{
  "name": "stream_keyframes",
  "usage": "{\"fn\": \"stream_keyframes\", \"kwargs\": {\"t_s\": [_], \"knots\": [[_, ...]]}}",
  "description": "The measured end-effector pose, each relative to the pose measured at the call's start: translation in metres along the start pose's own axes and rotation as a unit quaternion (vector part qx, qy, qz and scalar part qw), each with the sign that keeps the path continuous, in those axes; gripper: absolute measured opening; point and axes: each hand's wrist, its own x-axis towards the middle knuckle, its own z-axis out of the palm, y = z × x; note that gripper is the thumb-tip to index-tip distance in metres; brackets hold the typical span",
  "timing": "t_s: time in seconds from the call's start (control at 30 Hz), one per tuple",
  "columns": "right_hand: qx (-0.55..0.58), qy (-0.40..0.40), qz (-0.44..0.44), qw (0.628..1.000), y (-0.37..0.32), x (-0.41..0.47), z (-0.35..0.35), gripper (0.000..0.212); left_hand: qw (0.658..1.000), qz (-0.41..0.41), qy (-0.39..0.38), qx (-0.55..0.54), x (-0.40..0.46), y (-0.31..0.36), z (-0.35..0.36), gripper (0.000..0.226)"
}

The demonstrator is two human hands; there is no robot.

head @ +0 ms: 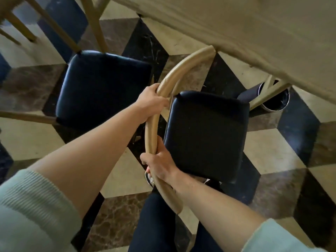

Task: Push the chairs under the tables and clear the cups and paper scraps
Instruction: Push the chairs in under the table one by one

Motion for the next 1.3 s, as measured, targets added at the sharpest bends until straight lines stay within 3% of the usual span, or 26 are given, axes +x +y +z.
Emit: {"fn": "stream_keyframes", "kwargs": {"t_s": [0.2,0.5,0.63,0.83,0.93,1.1,1.3], "knots": [[-0.127,-0.077,0.035,0.988,-0.001,-0.006,-0.015,0.08,0.992,-0.061,0.08,-0.073,-0.025,-0.036,-0.02,0.057],[-0.335,-0.153,0.008,0.93,-0.03,-0.016,-0.147,0.068,0.948,-0.179,0.159,-0.209,-0.033,-0.022,0.037,0.054],[-0.464,-0.118,-0.041,0.877,-0.045,-0.013,-0.209,0.069,0.914,-0.224,0.194,-0.277,-0.027,0.002,0.077,0.061],[-0.603,-0.01,-0.194,0.774,-0.056,-0.026,-0.298,0.037,0.901,-0.228,0.196,-0.312,-0.019,0.033,0.125,0.072],[-0.587,0.022,-0.222,0.778,-0.047,-0.037,-0.343,0.022,0.903,-0.213,0.177,-0.328,-0.019,0.053,0.155,0.066],[-0.587,0.013,-0.205,0.783,-0.044,-0.045,-0.396,0.023,0.893,-0.208,0.167,-0.362,-0.024,0.079,0.206,0.066],[-0.582,0.027,-0.173,0.794,-0.047,-0.059,-0.436,0.024,0.921,-0.194,0.147,-0.303,-0.018,0.101,0.238,0.072]]}}
